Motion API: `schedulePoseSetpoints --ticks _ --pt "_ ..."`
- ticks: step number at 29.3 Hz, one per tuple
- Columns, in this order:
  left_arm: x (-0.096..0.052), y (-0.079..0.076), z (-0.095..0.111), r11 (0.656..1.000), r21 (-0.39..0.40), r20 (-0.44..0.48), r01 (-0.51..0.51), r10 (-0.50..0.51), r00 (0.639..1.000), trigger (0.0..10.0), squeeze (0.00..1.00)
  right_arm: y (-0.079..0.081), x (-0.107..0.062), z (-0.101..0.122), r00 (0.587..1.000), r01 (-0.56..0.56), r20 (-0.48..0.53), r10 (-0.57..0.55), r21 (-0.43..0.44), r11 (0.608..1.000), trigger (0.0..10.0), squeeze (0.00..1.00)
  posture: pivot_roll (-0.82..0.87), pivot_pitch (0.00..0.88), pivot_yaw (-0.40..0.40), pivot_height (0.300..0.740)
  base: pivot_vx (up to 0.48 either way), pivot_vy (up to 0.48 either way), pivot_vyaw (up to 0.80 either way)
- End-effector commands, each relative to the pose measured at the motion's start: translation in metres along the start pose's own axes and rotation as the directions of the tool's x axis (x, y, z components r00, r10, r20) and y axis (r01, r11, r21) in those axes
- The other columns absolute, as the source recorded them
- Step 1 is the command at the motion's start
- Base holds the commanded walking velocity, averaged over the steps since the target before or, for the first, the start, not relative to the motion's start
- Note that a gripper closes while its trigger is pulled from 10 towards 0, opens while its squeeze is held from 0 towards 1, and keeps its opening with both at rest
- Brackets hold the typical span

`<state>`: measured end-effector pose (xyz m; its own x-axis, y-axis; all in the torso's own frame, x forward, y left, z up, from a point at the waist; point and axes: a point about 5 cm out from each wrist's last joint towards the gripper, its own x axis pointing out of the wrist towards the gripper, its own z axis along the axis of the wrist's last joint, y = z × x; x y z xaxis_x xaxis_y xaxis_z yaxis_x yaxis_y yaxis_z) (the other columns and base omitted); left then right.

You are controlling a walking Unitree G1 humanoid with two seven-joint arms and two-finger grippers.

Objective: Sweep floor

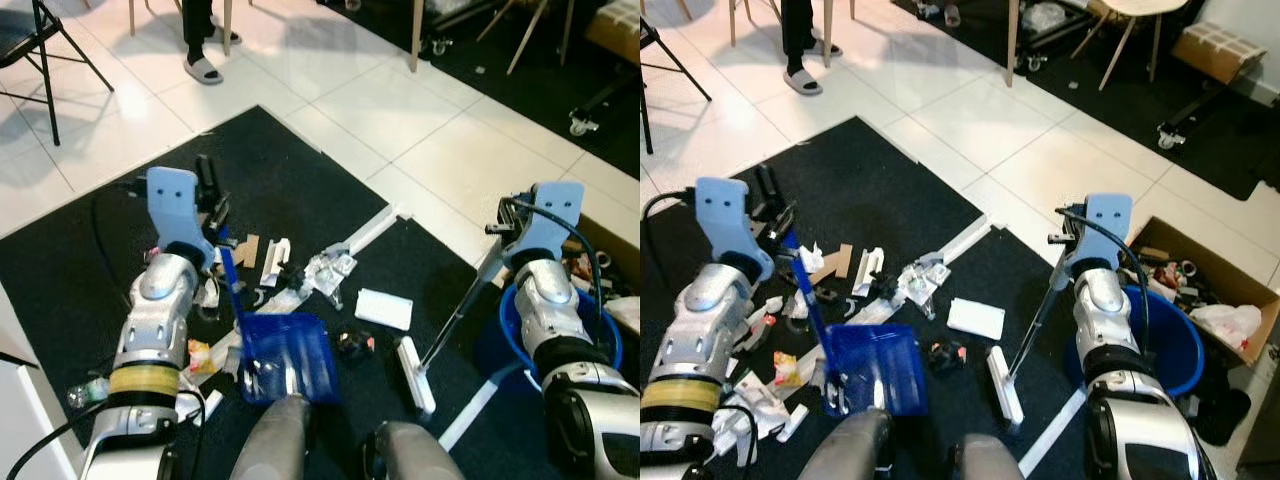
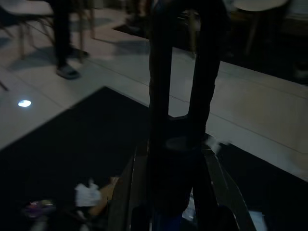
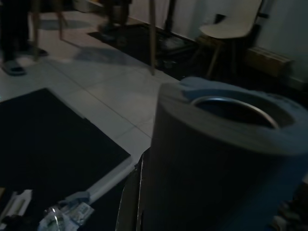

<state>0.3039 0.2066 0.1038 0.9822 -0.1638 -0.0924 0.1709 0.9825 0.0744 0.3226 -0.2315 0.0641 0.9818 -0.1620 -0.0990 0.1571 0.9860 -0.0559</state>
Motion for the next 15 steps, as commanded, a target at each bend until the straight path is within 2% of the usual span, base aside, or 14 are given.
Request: schedulePoseSetpoints --ticks 1,3,9,11,14,15 --pt "0.003 -0.004 0.003 1.0 0.006 0.005 0.026 -0.026 1.0 10.0 0.0 -0.003 0.0 0.002 1.0 0.02 0.021 -0.019 -0.013 1.0 10.0 0.0 0.04 0.019 -0.037 0.74 0.0 0.0 0.0" --pt "0.005 -0.008 0.007 0.998 0.017 0.003 0.059 -0.059 0.998 10.0 0.0 0.001 -0.001 -0.001 1.0 -0.011 0.017 0.011 -0.007 1.0 10.0 0.0 0.05 0.047 -0.026 0.74 0.0 0.0 0.0" --pt "0.005 -0.009 0.009 0.997 0.037 0.007 0.073 -0.073 0.997 10.0 0.0 0.001 -0.003 -0.002 1.0 -0.009 0.018 0.009 -0.02 1.0 10.0 0.0 0.05 0.079 -0.011 0.74 0.0 0.0 0.0" --pt "0.005 -0.003 0.013 0.993 0.118 0.051 0.018 -0.025 0.998 10.0 0.0 -0.001 -0.003 -0.002 1.0 -0.003 0.021 0.004 -0.02 1.0 10.0 0.0 0.05 0.086 -0.01 0.74 0.0 0.0 0.0" --pt "0.003 -0.001 0.011 0.975 0.221 0.076 0.0 -0.018 0.997 10.0 0.0 -0.003 -0.002 -0.001 1.0 -0.004 0.027 0.004 -0.02 1.0 10.0 0.0 0.04 0.089 -0.013 0.74 0.0 0.0 0.0" --pt "0.002 -0.002 0.008 0.974 0.228 0.07 0.002 -0.019 0.997 10.0 0.0 -0.003 -0.002 0.0 1.0 -0.005 0.03 0.005 -0.02 1.0 10.0 0.0 0.04 0.087 -0.014 0.74 0.0 0.0 0.0"
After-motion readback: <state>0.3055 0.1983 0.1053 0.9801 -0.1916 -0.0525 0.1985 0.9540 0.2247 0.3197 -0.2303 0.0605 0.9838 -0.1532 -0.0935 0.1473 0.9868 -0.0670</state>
